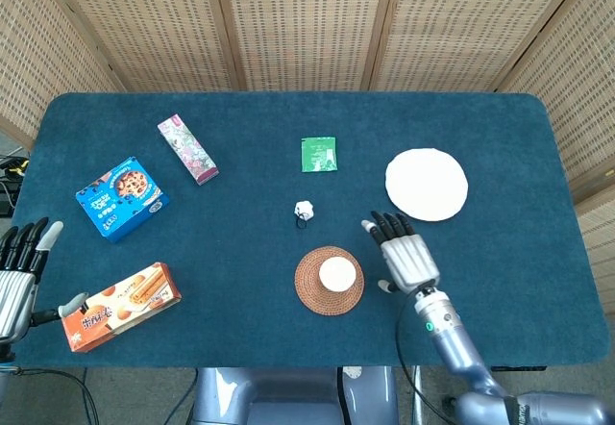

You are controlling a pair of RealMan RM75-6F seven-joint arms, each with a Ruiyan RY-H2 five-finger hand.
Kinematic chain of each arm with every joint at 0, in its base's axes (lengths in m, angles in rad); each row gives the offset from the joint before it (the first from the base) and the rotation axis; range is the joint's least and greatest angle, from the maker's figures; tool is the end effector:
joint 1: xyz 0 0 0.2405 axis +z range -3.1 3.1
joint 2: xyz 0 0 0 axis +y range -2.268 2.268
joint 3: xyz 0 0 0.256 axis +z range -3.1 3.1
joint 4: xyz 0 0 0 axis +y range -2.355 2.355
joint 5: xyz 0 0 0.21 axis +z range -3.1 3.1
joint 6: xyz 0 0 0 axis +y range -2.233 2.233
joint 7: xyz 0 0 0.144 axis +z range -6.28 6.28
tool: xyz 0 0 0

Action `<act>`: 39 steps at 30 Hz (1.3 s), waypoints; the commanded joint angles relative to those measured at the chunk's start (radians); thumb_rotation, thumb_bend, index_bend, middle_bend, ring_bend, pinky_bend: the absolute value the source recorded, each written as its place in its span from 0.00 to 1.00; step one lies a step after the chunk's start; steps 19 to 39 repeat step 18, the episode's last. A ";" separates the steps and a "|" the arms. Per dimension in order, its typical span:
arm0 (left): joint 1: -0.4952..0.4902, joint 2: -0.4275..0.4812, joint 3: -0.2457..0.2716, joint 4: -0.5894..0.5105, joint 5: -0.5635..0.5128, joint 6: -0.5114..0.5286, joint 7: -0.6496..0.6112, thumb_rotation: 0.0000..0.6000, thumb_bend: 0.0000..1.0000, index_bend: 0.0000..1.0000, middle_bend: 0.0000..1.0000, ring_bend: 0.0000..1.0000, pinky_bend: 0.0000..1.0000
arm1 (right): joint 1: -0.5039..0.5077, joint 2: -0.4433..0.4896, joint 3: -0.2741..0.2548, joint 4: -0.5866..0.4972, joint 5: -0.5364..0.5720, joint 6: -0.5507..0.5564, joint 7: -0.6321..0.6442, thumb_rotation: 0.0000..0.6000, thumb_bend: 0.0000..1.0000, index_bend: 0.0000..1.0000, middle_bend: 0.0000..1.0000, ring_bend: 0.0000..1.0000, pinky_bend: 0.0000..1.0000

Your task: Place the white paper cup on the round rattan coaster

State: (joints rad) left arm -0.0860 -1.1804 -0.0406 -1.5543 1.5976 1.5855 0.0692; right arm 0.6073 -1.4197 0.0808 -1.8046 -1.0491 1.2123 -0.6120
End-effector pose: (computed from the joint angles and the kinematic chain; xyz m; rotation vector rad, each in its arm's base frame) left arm -0.2989 0.1786 0.1510 -1.4296 -0.7456 -0.9654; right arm -0.1650 -0.2830 0.0240 1.7722 -0.8952 0.8126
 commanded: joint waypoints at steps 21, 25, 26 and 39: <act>-0.001 -0.011 0.002 -0.004 0.010 0.004 0.028 0.00 0.08 0.00 0.00 0.00 0.00 | -0.389 0.182 -0.178 0.154 -0.377 0.403 0.343 1.00 0.03 0.00 0.00 0.00 0.00; -0.001 -0.011 0.002 -0.004 0.010 0.004 0.028 0.00 0.08 0.00 0.00 0.00 0.00 | -0.389 0.182 -0.178 0.154 -0.377 0.403 0.343 1.00 0.03 0.00 0.00 0.00 0.00; -0.001 -0.011 0.002 -0.004 0.010 0.004 0.028 0.00 0.08 0.00 0.00 0.00 0.00 | -0.389 0.182 -0.178 0.154 -0.377 0.403 0.343 1.00 0.03 0.00 0.00 0.00 0.00; -0.001 -0.011 0.002 -0.004 0.010 0.004 0.028 0.00 0.08 0.00 0.00 0.00 0.00 | -0.389 0.182 -0.178 0.154 -0.377 0.403 0.343 1.00 0.03 0.00 0.00 0.00 0.00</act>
